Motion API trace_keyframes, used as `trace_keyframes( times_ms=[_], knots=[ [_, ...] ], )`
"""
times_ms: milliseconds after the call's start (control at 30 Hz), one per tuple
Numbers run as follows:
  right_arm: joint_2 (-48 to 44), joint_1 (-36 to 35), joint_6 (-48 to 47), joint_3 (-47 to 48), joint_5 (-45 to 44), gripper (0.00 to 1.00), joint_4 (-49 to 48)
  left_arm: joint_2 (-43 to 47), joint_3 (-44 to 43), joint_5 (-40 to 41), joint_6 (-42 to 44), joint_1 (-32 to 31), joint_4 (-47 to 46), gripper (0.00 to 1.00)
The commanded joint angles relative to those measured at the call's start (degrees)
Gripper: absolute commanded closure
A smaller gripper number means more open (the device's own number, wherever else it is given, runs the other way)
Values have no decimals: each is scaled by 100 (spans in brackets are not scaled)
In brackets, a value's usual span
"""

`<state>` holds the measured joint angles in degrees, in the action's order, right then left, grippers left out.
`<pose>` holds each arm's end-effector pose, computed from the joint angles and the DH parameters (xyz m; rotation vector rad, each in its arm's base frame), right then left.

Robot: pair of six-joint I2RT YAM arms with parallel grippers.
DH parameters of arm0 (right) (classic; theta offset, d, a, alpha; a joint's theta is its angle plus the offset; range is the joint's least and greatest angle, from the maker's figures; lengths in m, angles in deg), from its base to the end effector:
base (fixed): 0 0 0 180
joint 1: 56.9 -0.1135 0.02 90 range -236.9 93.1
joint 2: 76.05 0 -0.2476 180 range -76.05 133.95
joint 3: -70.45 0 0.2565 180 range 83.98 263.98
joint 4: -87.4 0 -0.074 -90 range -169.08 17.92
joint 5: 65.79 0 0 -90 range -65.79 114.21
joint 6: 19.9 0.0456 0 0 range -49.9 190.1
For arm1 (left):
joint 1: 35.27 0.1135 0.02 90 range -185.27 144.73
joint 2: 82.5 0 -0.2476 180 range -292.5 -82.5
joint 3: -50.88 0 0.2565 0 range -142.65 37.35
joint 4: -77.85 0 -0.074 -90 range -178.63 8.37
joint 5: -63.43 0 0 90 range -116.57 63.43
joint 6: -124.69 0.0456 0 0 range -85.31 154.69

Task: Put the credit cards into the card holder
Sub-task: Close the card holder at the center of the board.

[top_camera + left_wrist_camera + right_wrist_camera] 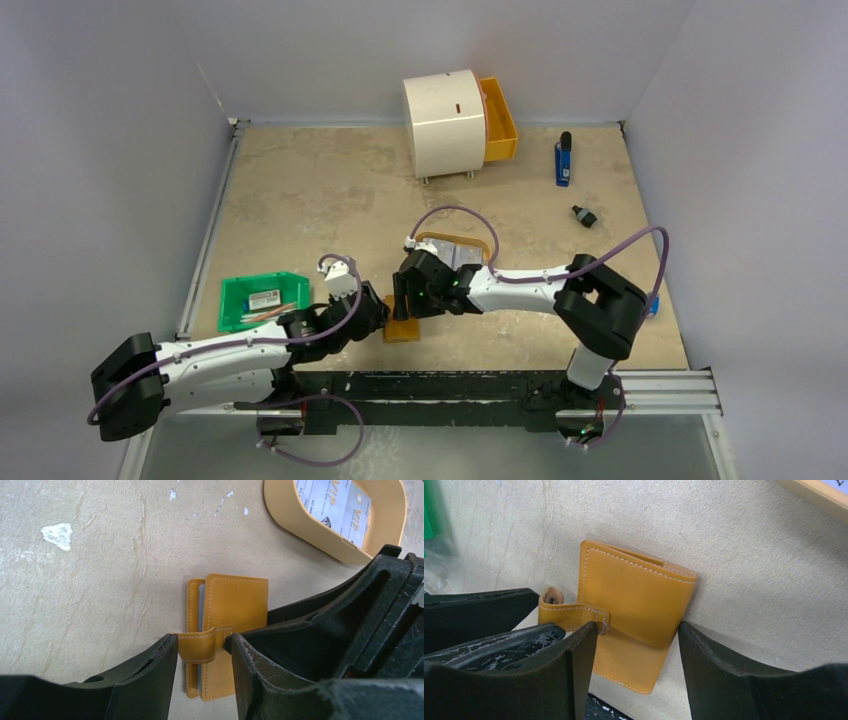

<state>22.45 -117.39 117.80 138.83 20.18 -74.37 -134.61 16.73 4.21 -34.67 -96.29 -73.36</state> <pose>0.1791 0.3099 0.1404 -0.2514 2.5510 0.7368 0.1122 -0.1545 0.1474 -0.4169 2.2719 -0.5611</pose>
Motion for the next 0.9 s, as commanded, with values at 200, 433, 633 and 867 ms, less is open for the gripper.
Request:
trace_keyframes(
  times_ms=[200,433,633,867],
  knots=[
    [-97,-17,32,-216,-160,37,180,-325,254,135,-91,19,-532,65],
    [-288,-12,84,-269,-109,37,145,-452,401,189,-139,19,-483,76],
    [-575,-12,234,-383,7,37,151,-609,503,231,-150,15,-507,92],
    [-768,10,463,-608,376,37,-188,-796,645,200,-172,19,-703,97]
  ],
)
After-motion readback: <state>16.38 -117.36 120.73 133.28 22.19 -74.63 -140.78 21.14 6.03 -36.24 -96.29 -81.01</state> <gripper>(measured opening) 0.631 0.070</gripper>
